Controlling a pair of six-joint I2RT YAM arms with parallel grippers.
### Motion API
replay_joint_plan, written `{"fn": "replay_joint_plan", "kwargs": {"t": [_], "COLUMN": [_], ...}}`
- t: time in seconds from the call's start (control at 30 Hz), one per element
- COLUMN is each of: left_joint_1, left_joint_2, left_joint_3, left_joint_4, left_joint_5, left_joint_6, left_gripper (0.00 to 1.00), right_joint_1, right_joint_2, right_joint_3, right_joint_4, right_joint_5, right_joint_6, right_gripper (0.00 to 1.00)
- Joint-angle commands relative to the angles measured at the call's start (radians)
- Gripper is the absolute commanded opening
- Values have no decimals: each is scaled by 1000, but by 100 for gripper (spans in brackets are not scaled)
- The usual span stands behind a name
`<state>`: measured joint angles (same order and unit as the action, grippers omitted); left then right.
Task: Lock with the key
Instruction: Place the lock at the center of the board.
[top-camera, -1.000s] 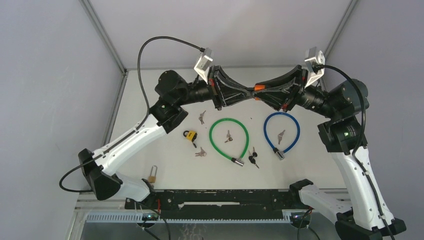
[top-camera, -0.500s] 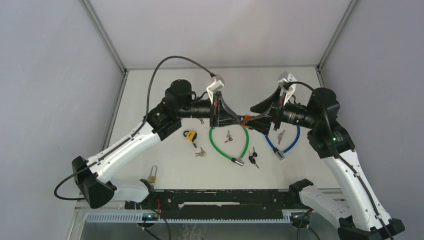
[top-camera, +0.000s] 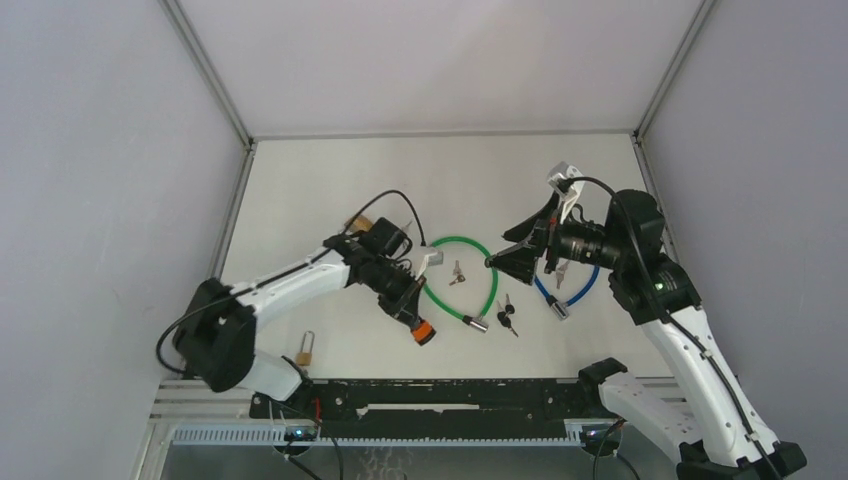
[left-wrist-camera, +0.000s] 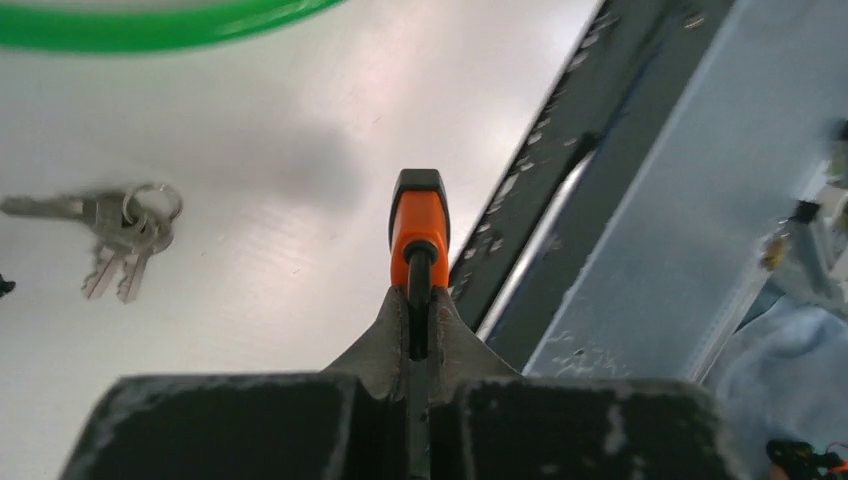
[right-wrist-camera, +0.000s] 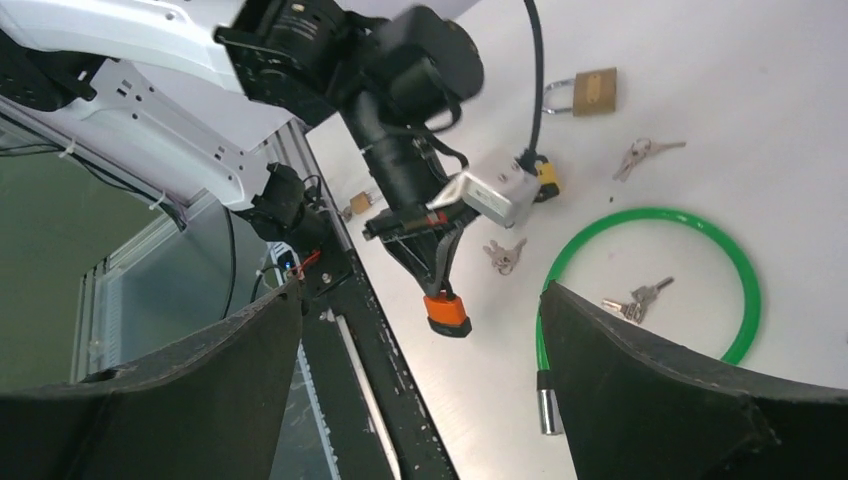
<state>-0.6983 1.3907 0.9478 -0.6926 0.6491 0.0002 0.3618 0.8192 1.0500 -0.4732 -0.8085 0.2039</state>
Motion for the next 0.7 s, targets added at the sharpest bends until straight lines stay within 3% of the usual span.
{"fn": "replay_joint_plan", "kwargs": {"t": [0.0,0.13,0.23,0.33,0.47,0.6,0.67], "left_joint_1": [-41,-115,-153,-150,-171,-319,-353], "left_joint_2": [92,32,33,62,85,31,2], "left_joint_3": [67,97,91,74,127,148,124], "left_joint_4": [-86,-69,-110,-96,-65,-34,-17], "left_joint_5": [-172,-274,-152,-74,-221,-506,-479], "left_joint_6": [104,187,247,213,239,350,364], "left_gripper": [0,0,0,0,0,0,0], "right_joint_1": [5,4,5,6,4,6,5], "right_joint_2": [28,27,14,7,-5,-16,-19], "right_joint_3": [-5,-16,-39,-44,-44,-44,-44], "right_joint_4": [5,-21,-1,-3,-4,-13,-19], "right_joint_5": [42,49,48,56,52,54,54], "right_joint_6": [34,18,29,27,20,8,6], "right_gripper": [92,92,92,92,92,92,92]}}
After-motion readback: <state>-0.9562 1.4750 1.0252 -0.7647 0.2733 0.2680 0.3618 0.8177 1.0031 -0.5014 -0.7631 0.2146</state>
